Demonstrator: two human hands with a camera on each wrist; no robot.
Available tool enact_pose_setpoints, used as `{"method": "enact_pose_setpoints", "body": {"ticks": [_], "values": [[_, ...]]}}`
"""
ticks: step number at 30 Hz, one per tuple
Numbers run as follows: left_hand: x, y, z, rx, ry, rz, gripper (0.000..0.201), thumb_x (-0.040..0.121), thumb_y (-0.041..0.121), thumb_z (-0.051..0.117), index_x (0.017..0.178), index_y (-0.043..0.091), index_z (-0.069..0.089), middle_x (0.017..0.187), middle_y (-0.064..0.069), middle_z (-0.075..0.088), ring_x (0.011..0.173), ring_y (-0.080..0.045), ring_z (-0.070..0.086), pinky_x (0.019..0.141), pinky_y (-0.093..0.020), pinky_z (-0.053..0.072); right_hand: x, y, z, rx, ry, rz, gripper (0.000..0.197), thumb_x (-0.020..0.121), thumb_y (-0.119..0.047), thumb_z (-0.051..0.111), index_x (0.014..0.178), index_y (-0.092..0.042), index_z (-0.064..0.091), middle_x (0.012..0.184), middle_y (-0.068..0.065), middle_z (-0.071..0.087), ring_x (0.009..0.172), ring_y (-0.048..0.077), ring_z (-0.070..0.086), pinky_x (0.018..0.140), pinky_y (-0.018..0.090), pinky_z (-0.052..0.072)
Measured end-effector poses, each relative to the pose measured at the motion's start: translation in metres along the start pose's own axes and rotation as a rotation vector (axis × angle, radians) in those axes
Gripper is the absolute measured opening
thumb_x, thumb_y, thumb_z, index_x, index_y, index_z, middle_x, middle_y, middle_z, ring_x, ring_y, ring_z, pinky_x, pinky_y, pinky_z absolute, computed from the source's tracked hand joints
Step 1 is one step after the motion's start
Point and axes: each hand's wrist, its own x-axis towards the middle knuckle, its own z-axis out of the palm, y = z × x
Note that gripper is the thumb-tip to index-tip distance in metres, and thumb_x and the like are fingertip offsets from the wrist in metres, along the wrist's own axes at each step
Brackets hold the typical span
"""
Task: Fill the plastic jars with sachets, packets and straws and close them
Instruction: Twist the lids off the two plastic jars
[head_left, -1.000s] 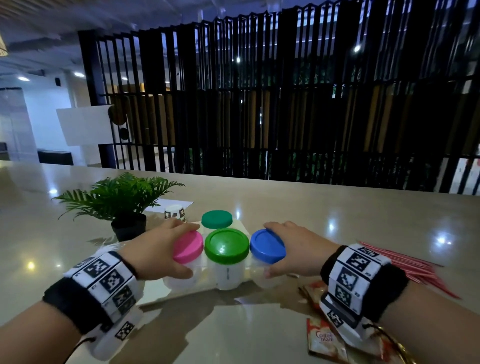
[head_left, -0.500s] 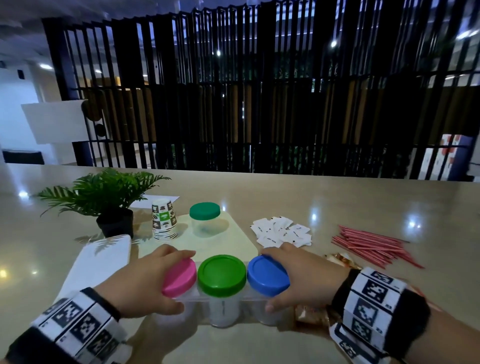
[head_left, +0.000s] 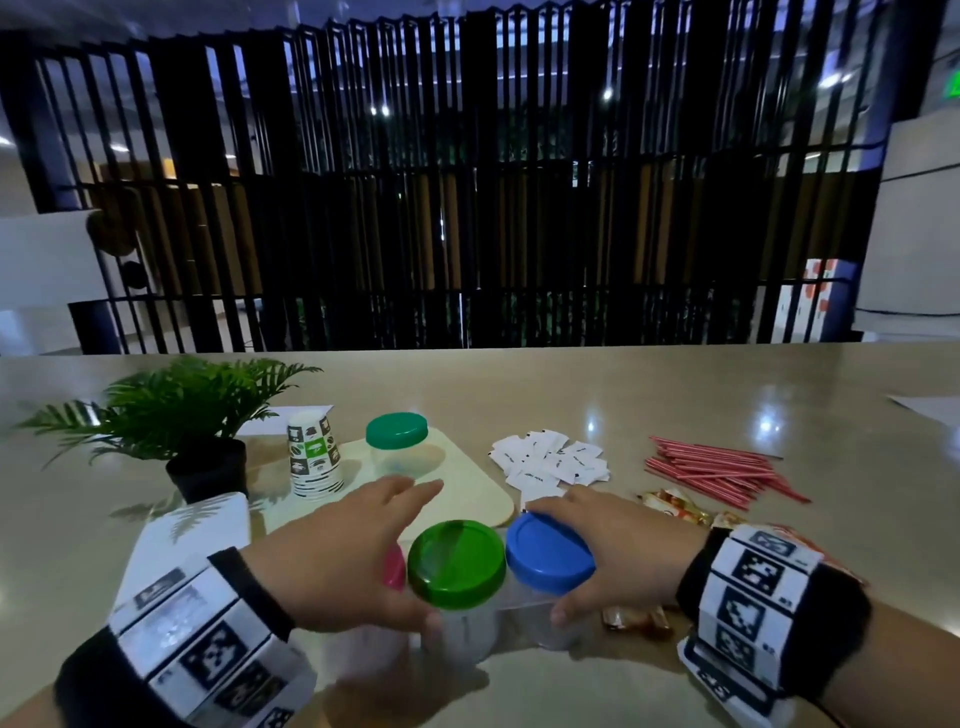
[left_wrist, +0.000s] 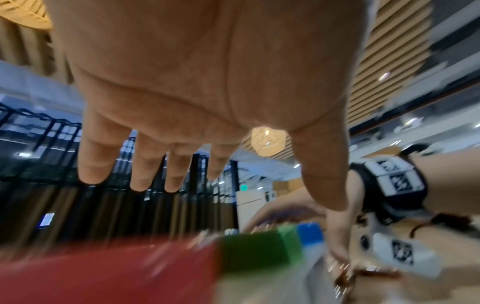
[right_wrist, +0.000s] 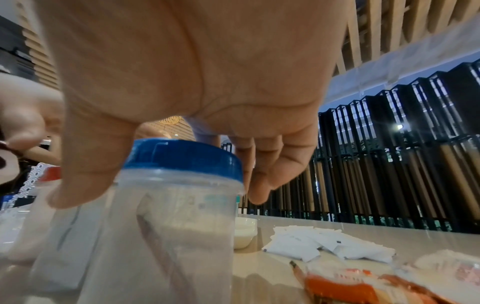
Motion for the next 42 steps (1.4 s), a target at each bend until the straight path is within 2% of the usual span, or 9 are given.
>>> {"method": "enact_pose_setpoints", "body": {"ticks": [6,12,18,26,33,35,38,40,42], "values": [[0.032,0.046,-0.006,-0.033,0.033,0.156,0.103,0.076,0.063,0.067,0.154,0.033,0.007,0.156,0.01,0.018,0.139,-0.01,0.028,0.112,-0.028,0.031,0.002,-0.012,-0.016,-0.051,0.051,0.073,0.087,0.072,-0.08,0.049,0.145,-0.038,0.026,0.132,-0.005,0.043,0.12,0.018,0.045,0.097,0.037,0.042],[0.043,0.055,0.018,0.15,-0.059,0.008,0.088,0.075,0.063,0.068,0.144,0.023,0.03,0.135,0.0,0.043,0.12,-0.02,0.048,0.095,-0.037,0.046,0.008,-0.024,-0.013,-0.25,-0.027,0.141,0.082,0.067,-0.086,0.044,0.126,-0.029,0.044,0.111,-0.002,0.046,0.099,0.019,0.051,0.08,0.037,0.047],[0.042,0.05,0.019,0.165,-0.085,-0.035,0.084,0.075,0.062,0.069,0.142,0.023,0.037,0.13,0.001,0.049,0.114,-0.018,0.052,0.093,-0.035,0.049,0.011,-0.026,-0.008,-0.25,-0.023,0.114,0.073,0.071,-0.08,0.049,0.12,-0.027,0.044,0.104,-0.002,0.039,0.093,0.016,0.042,0.082,0.038,0.046],[0.044,0.05,0.02,0.187,-0.106,-0.04,0.083,0.073,0.062,0.07,0.139,0.023,0.039,0.128,0.002,0.05,0.112,-0.018,0.054,0.092,-0.036,0.049,0.012,-0.017,-0.011,-0.169,-0.086,0.019,0.074,0.075,-0.073,0.055,0.132,-0.029,0.038,0.119,0.001,0.04,0.108,0.019,0.042,0.089,0.037,0.042],[0.044,0.049,0.019,0.195,-0.104,-0.036,0.085,0.073,0.062,0.071,0.141,0.023,0.038,0.131,0.001,0.049,0.114,-0.019,0.054,0.094,-0.037,0.049,0.011,-0.005,-0.024,-0.05,-0.159,-0.148,0.084,0.081,-0.043,0.07,0.149,-0.033,0.021,0.143,-0.009,0.033,0.128,0.012,0.035,0.105,0.029,0.034],[0.044,0.049,0.019,0.192,-0.104,-0.038,0.085,0.073,0.063,0.071,0.141,0.024,0.038,0.131,0.002,0.049,0.114,-0.019,0.053,0.094,-0.037,0.05,0.011,-0.003,-0.026,-0.052,-0.178,-0.116,0.093,0.077,-0.053,0.07,0.15,-0.034,0.015,0.146,-0.009,0.03,0.131,0.012,0.033,0.109,0.033,0.033],[0.044,0.05,0.02,0.198,-0.096,-0.038,0.086,0.072,0.063,0.07,0.142,0.024,0.037,0.132,0.002,0.049,0.115,-0.019,0.053,0.094,-0.037,0.05,0.012,-0.013,-0.024,-0.171,-0.141,0.016,0.094,0.066,-0.084,0.051,0.141,-0.03,0.031,0.128,-0.002,0.041,0.115,0.019,0.047,0.097,0.04,0.044],[0.043,0.05,0.02,0.195,-0.096,-0.041,0.086,0.073,0.063,0.07,0.142,0.024,0.037,0.132,0.003,0.048,0.115,-0.018,0.052,0.095,-0.036,0.049,0.013,-0.021,-0.021,-0.262,-0.112,0.056,0.085,0.066,-0.085,0.049,0.127,-0.026,0.041,0.11,-0.002,0.043,0.098,0.019,0.05,0.084,0.038,0.048],[0.043,0.05,0.02,0.188,-0.096,-0.042,0.086,0.073,0.062,0.07,0.143,0.024,0.036,0.133,0.003,0.048,0.116,-0.018,0.052,0.095,-0.035,0.049,0.014,-0.026,-0.021,-0.258,-0.1,0.036,0.074,0.07,-0.074,0.058,0.125,-0.027,0.043,0.109,-0.002,0.044,0.096,0.019,0.051,0.081,0.036,0.048]]}}
